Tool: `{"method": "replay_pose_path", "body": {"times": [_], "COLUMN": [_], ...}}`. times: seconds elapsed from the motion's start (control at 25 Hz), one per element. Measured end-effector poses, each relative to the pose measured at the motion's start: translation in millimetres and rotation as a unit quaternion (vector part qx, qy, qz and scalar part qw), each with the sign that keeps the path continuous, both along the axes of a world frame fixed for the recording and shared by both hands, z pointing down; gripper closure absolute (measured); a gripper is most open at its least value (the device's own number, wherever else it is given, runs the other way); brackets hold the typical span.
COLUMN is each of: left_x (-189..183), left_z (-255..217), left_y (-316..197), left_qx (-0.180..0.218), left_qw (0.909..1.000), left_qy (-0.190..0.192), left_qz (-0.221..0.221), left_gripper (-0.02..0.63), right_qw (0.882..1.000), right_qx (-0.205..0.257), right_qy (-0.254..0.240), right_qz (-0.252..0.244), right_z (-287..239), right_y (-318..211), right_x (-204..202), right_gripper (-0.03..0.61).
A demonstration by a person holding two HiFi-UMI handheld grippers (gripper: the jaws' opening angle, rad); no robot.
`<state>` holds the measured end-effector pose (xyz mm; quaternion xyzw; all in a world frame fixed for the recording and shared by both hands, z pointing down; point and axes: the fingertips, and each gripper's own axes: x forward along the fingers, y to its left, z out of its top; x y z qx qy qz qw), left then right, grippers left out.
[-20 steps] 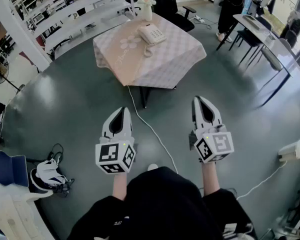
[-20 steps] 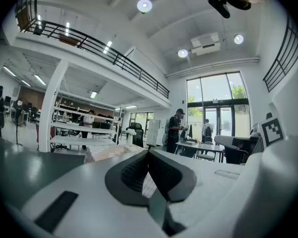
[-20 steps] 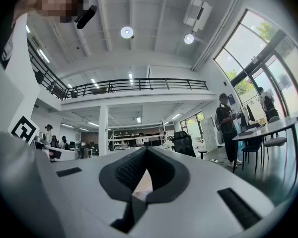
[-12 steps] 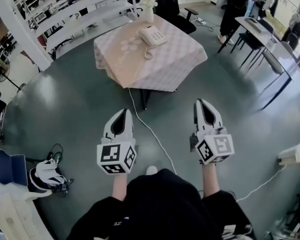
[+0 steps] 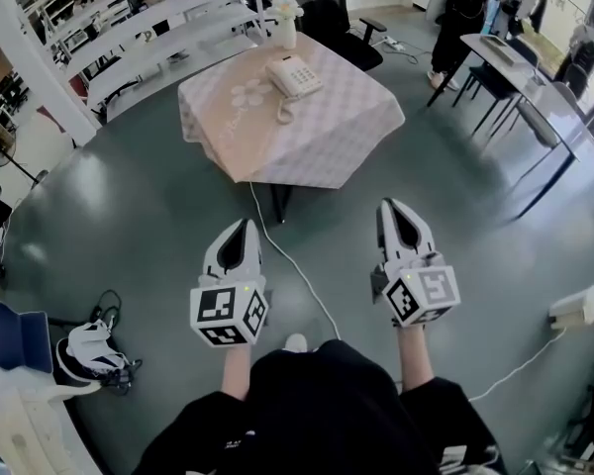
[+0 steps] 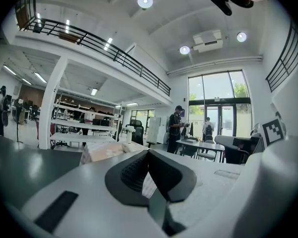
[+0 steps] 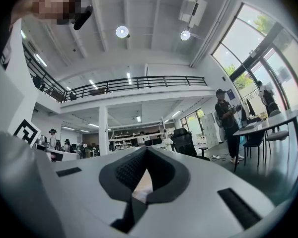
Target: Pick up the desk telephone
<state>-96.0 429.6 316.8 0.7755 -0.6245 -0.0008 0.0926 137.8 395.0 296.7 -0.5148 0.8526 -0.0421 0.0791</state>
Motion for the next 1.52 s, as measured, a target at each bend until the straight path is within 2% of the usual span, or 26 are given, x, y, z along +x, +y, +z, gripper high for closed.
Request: {"method": "replay_pose_path", "body": {"times": [0.28, 0.52, 0.84, 1.04, 1.28, 1.52], "left_x": [11.4, 10.2, -28.9, -46.8, -54.8, -53.1], "left_z": [2.0, 13.8, 38.3, 42.6, 53.6, 58.4], "left_y": [-11.3, -41.6, -109.9, -168.3, -220.4, -251.3], "left_qx": [-0.001, -0.017, -0.034, -0.039, -0.050, -0.054], "left_qw": [0.9999, 0.9997, 0.9994, 0.9992, 0.9984, 0.9978], "left_qy": [-0.013, -0.012, -0.001, 0.000, 0.006, 0.013], "left_qz": [0.005, 0.012, 0.000, 0.010, 0.024, 0.037], "left_gripper": [0.615, 0.615, 0.615, 0.615, 0.615, 0.615], "right_qw": [1.000, 0.999, 0.999, 0.999, 0.998, 0.997], "right_qx": [-0.012, -0.028, -0.039, -0.044, -0.053, -0.059], "right_qy": [0.011, 0.012, 0.009, 0.000, 0.000, 0.003], "right_qz": [-0.009, -0.009, 0.004, 0.022, 0.043, 0.050], "right_z": [10.2, 22.6, 35.9, 36.5, 43.2, 49.2], "right_y": [-16.1, -44.5, -116.2, -169.7, -210.0, -237.8], "right_x": [2.6, -2.9, -19.5, -31.2, -34.3, -37.0], "right_gripper": [0.586, 0.586, 0.586, 0.586, 0.586, 0.586]}}
